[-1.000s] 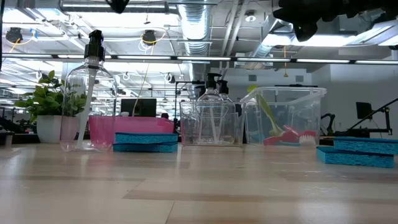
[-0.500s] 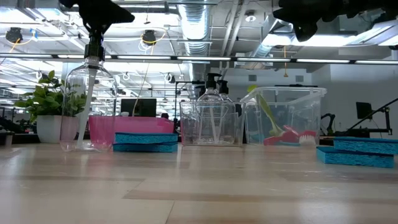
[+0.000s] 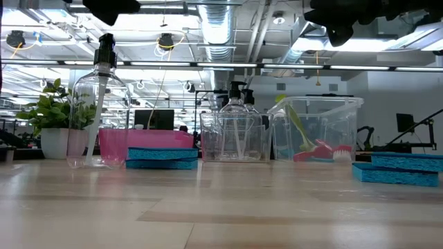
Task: Pick & Place Kitchen Sink Supplies
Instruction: Put the soap dispenser into the transparent bin
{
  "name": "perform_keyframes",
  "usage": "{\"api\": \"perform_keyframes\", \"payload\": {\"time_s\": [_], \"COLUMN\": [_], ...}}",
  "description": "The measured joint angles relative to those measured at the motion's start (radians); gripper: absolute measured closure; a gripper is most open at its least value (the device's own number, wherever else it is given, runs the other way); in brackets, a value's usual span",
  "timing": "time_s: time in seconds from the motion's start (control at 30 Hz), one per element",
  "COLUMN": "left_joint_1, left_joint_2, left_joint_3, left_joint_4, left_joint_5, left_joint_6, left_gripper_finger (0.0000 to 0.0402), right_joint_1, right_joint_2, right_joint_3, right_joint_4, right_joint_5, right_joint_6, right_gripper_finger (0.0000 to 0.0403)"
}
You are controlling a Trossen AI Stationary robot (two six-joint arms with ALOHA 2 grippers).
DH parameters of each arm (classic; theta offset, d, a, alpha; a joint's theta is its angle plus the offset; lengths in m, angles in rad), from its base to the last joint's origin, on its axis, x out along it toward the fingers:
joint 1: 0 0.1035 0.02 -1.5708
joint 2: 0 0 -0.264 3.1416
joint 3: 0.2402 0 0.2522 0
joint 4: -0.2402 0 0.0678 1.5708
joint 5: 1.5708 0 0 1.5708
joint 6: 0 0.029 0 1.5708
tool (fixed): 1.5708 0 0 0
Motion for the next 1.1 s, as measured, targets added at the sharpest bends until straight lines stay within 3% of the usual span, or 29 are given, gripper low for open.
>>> {"api": "perform_keyframes", "payload": {"time_s": [0.3,0.47,0.67,0.87,1.1], "left_joint_1": [-0.062,-0.062,-0.06,-0.058,-0.058], "left_joint_2": [0.0,0.0,0.0,0.0,-0.033], "left_joint_3": [0.0,0.0,0.0,0.0,0.0], "left_joint_4": [-0.01,-0.014,-0.017,-0.036,-0.05], "left_joint_5": [-0.101,-0.105,-0.109,-0.181,-0.237], "left_joint_6": [0.066,0.07,0.092,0.093,0.08], "left_gripper_finger": [0.0197,0.0193,0.0158,0.0121,0.011], "right_joint_1": [0.0,0.0,0.0,0.0,0.0], "right_joint_2": [0.0,0.0,0.0,0.0,0.0], "right_joint_3": [0.0,0.0,0.0,0.0,0.0], "right_joint_4": [-0.005,-0.003,-0.002,-0.001,-0.005], "right_joint_5": [0.0,0.0,0.0,0.0,0.0], "right_joint_6": [0.0,0.0,0.0,0.0,0.0], "right_gripper_finger": [0.0286,0.0286,0.0286,0.0286,0.0286]}}
